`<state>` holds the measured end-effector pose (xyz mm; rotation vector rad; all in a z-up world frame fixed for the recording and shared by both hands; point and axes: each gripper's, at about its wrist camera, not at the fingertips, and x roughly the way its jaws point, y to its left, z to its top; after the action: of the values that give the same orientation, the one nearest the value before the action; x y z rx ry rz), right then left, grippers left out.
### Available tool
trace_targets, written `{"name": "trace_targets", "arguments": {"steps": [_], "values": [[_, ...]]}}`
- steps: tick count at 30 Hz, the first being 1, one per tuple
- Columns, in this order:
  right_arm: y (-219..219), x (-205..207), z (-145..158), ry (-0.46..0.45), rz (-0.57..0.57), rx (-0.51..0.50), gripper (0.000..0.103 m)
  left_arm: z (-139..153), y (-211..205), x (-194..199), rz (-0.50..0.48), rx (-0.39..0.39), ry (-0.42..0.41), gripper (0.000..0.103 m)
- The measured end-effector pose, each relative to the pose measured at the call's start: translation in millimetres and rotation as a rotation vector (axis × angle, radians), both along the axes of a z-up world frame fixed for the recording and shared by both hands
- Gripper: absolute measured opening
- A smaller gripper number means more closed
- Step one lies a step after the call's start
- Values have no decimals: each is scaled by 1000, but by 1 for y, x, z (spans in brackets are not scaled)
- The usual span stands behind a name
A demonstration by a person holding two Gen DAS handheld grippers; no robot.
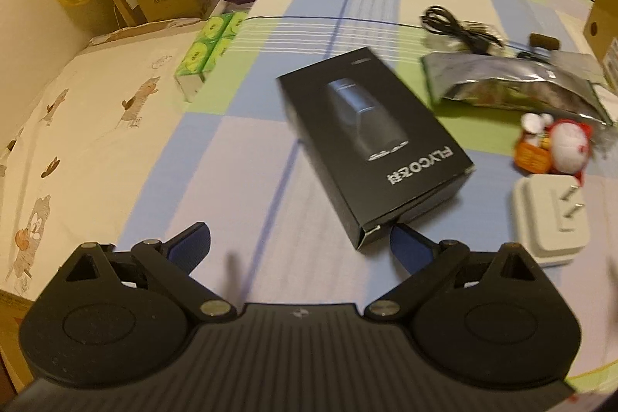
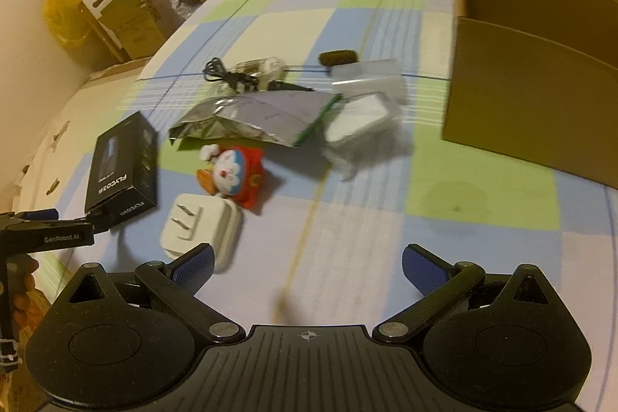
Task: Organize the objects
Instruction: 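Move left gripper toward black FLYCO box while right gripper approaches white plug adapter, then grasp black FLYCO box with left gripper while right gripper grasps white plug adapter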
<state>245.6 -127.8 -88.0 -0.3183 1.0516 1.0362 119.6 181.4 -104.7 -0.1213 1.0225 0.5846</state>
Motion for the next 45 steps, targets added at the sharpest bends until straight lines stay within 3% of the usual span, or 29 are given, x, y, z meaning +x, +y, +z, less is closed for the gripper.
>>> {"name": "trace_targets", "arguments": {"steps": [8,16,25,30,37,45], "values": [[39,-40,-11,7,-19,-1,101,-6,54,-2,-40,5,18,98],[81,-73,-35,-21,-40,-30,101,-1,74,-15,-90,-32,0,98],[104,-78,-55,-44,-73,-92,79,31,76,-19,-95,-137,-92,99],[100,-79,-54,-73,-54,-104,63,45,68,6,-162,-165,-139,102],[76,-71,-53,-76,-53,-134,63,26,52,62,-233,-176,-78,102],[22,-34,-52,-71,-265,-144,63,0,50,100,-262,-141,8,102]]}}
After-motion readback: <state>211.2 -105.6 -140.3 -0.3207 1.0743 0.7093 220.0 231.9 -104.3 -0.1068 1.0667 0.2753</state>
